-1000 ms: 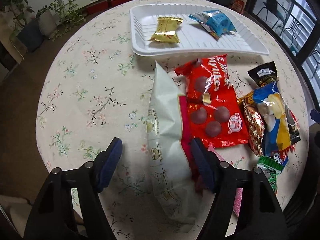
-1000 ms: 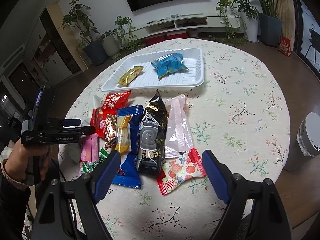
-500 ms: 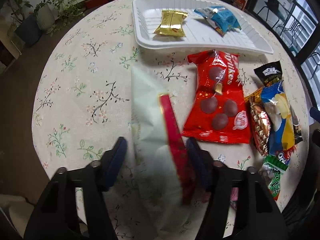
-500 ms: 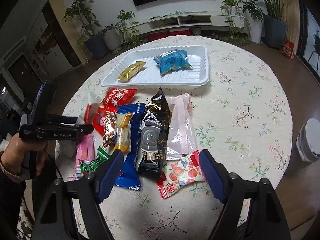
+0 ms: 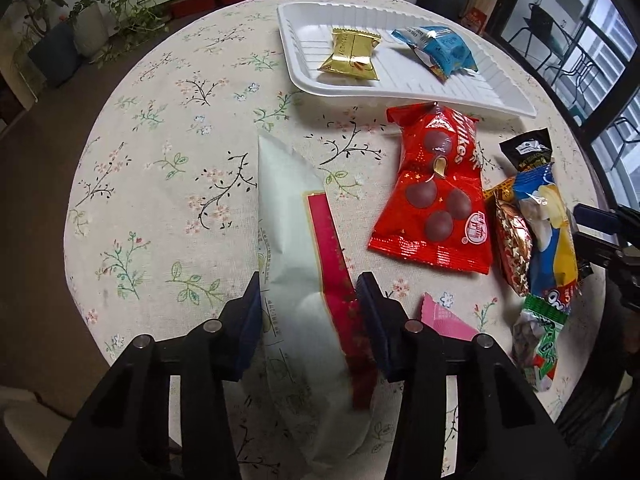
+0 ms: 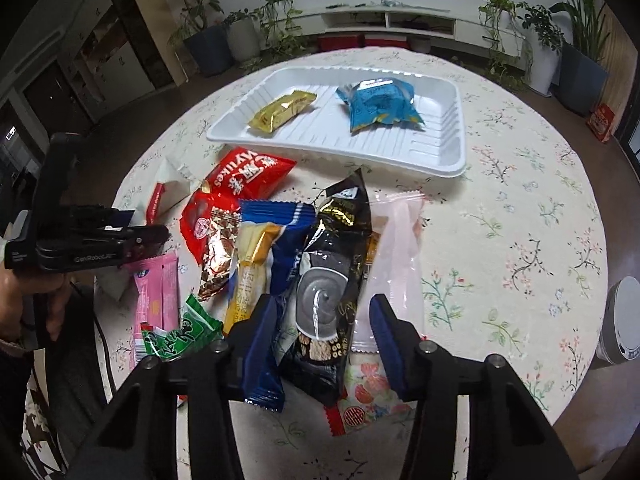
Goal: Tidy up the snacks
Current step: 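Grasp the white-and-red long bag with the left gripper while the right gripper grasps the black-and-gold packet, then carry both bags over the white tray, lowering them inside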
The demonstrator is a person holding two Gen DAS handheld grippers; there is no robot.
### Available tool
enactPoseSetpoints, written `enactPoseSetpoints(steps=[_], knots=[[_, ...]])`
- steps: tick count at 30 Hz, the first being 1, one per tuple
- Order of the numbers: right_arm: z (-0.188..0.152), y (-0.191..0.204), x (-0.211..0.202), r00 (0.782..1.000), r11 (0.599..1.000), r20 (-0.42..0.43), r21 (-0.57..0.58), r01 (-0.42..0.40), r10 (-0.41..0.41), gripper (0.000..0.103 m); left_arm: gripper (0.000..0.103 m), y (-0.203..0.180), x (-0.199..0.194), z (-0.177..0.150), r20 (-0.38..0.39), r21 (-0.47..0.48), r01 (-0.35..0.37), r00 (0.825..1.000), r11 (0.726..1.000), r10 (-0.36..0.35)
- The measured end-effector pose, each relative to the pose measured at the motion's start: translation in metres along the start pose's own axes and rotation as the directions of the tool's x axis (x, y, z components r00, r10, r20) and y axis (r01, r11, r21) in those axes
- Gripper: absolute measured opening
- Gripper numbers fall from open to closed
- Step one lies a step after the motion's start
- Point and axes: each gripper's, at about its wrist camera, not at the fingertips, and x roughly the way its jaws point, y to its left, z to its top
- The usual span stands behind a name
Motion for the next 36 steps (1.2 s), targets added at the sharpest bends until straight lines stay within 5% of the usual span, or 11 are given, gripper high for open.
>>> enactPoseSetpoints(steps=[7,14,18,36], knots=[[0.007,0.006,0.018,0.998,0.999,-0.056,-0.029,0.027,-0.029,0.049,0.042,0.002,-0.005,-0.006,0.005,-0.002,0.024,1.000,1.000,-0.024],[0.009,-0.002,0.031,0.995,0.999,-0.090,0.006,0.043,-0.042,0.025,0.042,0.002,-0.007,-0.009,0.009,0.008,0.033,0.999,0.999,-0.034],[0.007,-0.004,0.029,0.997,0.999,-0.075,0.023,0.036,-0.035,0.024,0.035,0.005,-0.009,-0.011,0.025,-0.013,0.056,0.998,0.998,-0.056],[0.000,-0.005,-0.011,0.998,0.990,0.047,0.127,-0.054,0.048,0.023,0.033,0.025,-0.028,-0.023,0.062,-0.104,0.135,0.990,0.985,-0.129]])
